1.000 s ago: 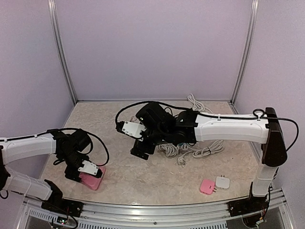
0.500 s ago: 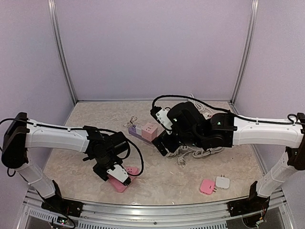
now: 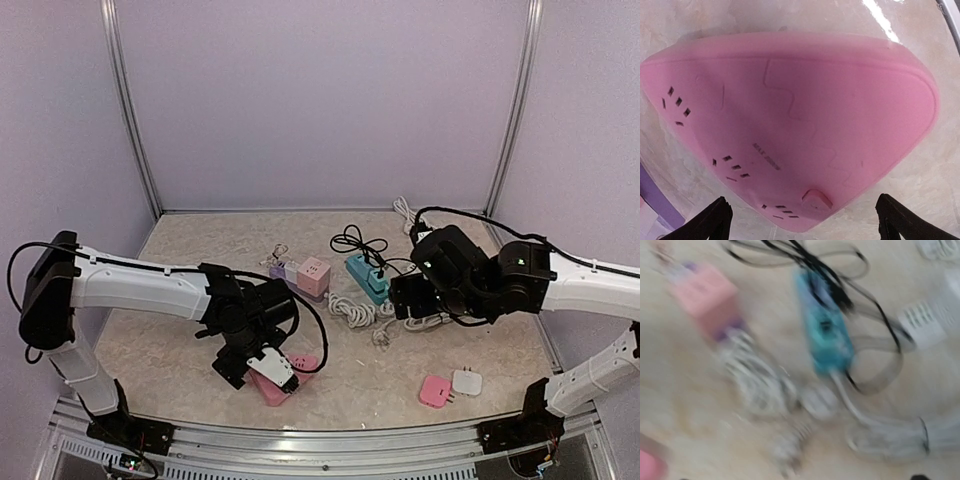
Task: Insert the plug
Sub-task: Move the socket to the center of the board, then pick up the plug from the center of the board.
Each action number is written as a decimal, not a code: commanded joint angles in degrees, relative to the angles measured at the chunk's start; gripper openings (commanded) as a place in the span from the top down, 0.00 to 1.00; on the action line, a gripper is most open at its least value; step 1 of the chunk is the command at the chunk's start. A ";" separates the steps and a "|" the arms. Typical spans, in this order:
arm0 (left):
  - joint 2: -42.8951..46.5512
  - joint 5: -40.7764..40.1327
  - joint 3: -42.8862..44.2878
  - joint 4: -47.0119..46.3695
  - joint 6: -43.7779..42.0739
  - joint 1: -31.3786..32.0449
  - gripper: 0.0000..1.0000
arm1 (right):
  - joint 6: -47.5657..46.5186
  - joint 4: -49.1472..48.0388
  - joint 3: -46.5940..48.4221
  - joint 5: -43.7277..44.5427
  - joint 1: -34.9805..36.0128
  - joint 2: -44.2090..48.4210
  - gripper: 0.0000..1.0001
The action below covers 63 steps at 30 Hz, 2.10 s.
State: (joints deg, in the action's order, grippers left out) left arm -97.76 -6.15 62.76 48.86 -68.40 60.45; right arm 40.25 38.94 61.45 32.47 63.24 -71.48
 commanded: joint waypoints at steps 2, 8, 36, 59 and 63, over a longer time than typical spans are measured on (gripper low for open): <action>7.38 1.48 3.01 5.47 2.48 -2.63 0.01 | 16.91 19.08 -5.21 -8.83 -8.11 0.04 0.19; 14.87 2.43 2.91 7.27 5.95 -7.49 0.01 | 22.71 19.19 -8.71 -18.40 -8.25 -4.56 0.26; 49.61 8.22 -18.86 3.85 11.63 -22.74 0.01 | 37.41 13.71 -13.90 -22.32 -0.53 -19.46 0.19; 41.91 9.50 -15.89 6.44 14.32 -39.11 0.01 | -20.34 21.97 -1.46 -28.59 0.78 -28.56 0.00; 41.80 10.35 -15.52 6.91 14.91 -46.33 0.01 | -23.12 24.04 -0.17 -28.83 -0.95 -30.88 0.01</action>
State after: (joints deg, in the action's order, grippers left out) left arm -55.90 2.79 45.47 54.50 -55.07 19.22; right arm 23.40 59.40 59.72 2.87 64.05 -100.18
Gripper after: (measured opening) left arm 0.988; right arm 0.995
